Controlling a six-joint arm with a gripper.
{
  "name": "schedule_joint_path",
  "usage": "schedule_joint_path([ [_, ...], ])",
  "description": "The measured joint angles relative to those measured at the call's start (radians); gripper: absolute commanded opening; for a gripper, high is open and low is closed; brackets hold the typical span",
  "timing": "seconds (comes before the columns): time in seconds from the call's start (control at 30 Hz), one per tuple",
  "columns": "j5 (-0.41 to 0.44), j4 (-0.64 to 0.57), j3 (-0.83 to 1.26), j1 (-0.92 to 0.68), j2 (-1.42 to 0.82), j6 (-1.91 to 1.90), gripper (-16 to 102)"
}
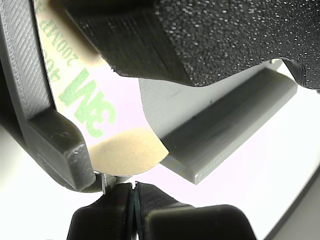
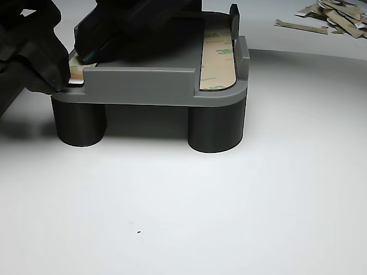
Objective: Peel off protective film from adhesive tape.
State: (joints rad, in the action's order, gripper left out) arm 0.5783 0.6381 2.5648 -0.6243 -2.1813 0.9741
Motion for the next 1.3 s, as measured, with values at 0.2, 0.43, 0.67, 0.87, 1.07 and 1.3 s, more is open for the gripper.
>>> schedule_joint_path([
  [0.2, 0.012, 0.006, -0.015, -0.012, 0.000, -0.003, -11],
  [0.43, 0.021, 0.014, -0.023, -0.025, 0.003, -0.014, -11],
  [0.67, 0.031, 0.011, -0.032, -0.032, 0.023, -0.015, -11],
  [0.87, 0.032, 0.015, -0.051, -0.032, 0.043, -0.015, -11],
  [1.07, 0.032, 0.040, -0.075, -0.035, 0.066, -0.015, -11],
  [1.3, 0.035, 0.061, -0.097, -0.040, 0.095, -0.015, -11],
])
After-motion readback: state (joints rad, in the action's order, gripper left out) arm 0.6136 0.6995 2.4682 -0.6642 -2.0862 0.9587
